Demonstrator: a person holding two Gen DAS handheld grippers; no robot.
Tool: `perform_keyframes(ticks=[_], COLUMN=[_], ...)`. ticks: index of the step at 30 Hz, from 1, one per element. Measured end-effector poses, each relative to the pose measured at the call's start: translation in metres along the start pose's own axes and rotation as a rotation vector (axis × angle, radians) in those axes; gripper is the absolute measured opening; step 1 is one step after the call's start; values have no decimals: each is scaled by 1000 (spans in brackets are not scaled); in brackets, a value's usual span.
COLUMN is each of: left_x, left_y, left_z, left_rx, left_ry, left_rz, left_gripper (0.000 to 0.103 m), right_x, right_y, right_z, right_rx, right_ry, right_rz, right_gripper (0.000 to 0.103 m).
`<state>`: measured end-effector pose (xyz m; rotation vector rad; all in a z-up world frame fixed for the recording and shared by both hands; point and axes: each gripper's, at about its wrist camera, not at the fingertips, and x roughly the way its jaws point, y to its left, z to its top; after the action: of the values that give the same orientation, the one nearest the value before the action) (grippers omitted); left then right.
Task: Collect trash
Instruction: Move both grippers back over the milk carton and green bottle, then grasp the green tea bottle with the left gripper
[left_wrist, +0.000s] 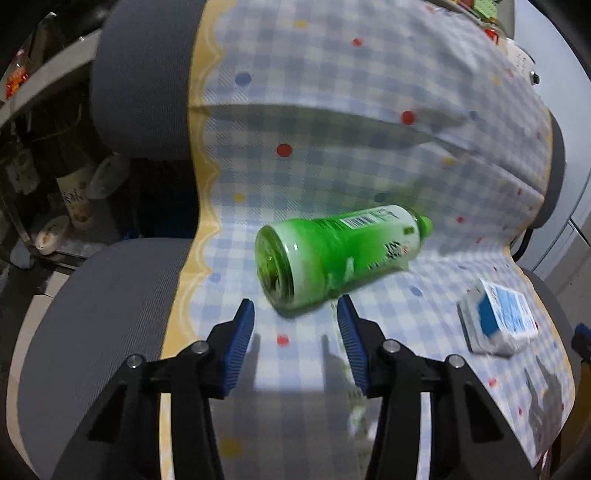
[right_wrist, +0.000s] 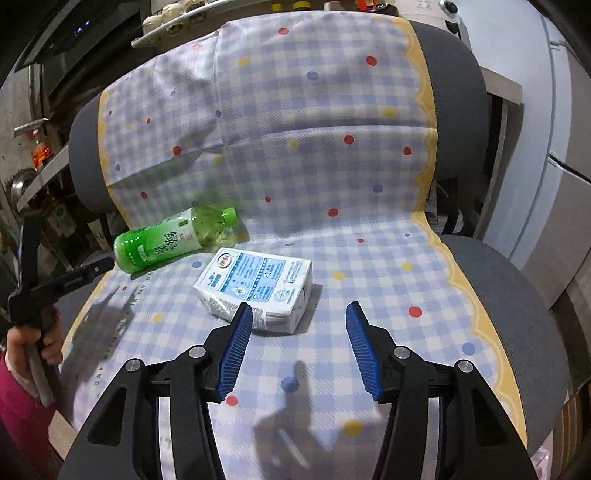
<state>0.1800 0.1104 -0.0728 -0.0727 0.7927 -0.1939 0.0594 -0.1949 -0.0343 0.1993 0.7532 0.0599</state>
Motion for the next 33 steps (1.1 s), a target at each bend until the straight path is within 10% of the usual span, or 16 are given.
perform_keyframes(ticks=[6, 19, 21, 27, 33], left_x=[28, -11, -23, -33, -5], left_y=[-16, -137, -135, -122, -122], left_z=[7, -27, -29, -15, 11], left_rx=[72, 330, 331, 298, 277], left_ry=[56, 96, 67, -2, -4], left_rz=[-37, -370, -359, -278, -246], left_gripper=[46, 53, 70, 76, 86], right_x=[10, 17, 20, 57, 79], right_y=[-10, -42, -40, -38, -43], right_z=[1, -1, 0, 3, 3], right_rx=[18, 97, 85, 122, 226], right_ry=[20, 45, 52, 111, 159], right_rz=[-21, -8, 16, 107, 221], right_gripper=[54, 57, 62, 62, 28])
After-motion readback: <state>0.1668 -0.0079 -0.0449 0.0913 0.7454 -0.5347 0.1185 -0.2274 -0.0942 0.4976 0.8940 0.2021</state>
